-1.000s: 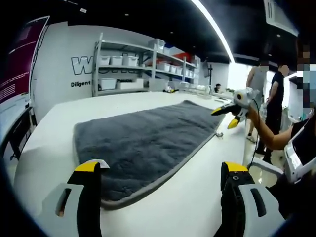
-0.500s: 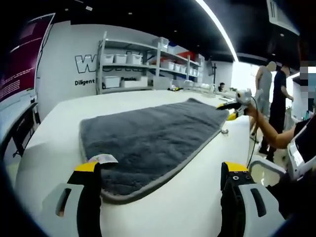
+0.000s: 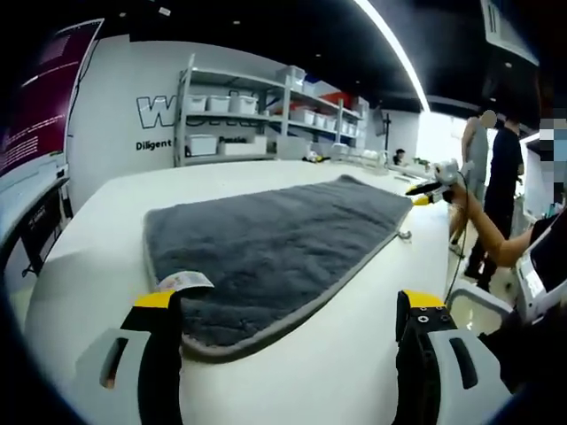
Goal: Open the folded towel by lifting each exposed corner and separating the folded layers until the towel lies flat within the target outline without major curled edges
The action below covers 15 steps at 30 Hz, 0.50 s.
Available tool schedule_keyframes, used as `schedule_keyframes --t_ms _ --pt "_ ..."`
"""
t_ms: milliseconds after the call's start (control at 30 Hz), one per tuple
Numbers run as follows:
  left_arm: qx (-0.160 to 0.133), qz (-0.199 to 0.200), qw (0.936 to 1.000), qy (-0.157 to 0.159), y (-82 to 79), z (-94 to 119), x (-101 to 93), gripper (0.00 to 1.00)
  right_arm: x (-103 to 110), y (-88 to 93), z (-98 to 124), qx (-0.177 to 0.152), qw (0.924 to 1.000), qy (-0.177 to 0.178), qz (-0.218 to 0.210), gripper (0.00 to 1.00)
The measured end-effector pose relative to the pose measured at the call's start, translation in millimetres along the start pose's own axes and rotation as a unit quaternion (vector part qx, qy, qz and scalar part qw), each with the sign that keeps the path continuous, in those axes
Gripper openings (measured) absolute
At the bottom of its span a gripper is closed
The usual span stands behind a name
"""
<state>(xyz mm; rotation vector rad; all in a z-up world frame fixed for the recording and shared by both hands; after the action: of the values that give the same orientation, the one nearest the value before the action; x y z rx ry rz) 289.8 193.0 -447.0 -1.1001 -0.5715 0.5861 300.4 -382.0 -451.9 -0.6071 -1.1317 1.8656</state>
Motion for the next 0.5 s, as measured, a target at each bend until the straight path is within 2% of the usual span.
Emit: schedule_keyframes --t_ms 100,200,367,500 --pt "0.004 -0.001 1.0000 -0.001 0.2 0 -0.2 0.99 -7 1.8 7 0.000 0.9999 0.007 -0.015 0.28" --pt "0.005 -0.002 1.0000 -0.002 -0.4 0 0.1 0.99 -13 3.7 9 0.005 0.9995 0.011 -0.029 0.27" --pt "0.001 0.000 1.0000 -0.002 -2.4 0 0.7 0.99 -20 9.9 5 0.028 0.9982 0.013 -0.051 0.21" --pt "0.001 0.001 1.0000 -0.002 -3.9 -1 2.1 0.99 -22 12.7 1 0.033 0.9970 0.010 -0.069 0.14"
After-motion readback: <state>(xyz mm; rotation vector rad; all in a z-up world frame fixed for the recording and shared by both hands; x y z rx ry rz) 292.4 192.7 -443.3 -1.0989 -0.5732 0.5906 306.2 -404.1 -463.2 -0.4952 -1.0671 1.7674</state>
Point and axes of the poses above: the point that each gripper's makers call its tool centre point, and the gripper's own axes: z roughly backward along the fingers, x roughly to its left, y roughly out of its underside, the point moved 4 cm from there along z, roughly backward along the fingers, and after that the axes turned 13 degrees about -z, right-handed, at the moved point
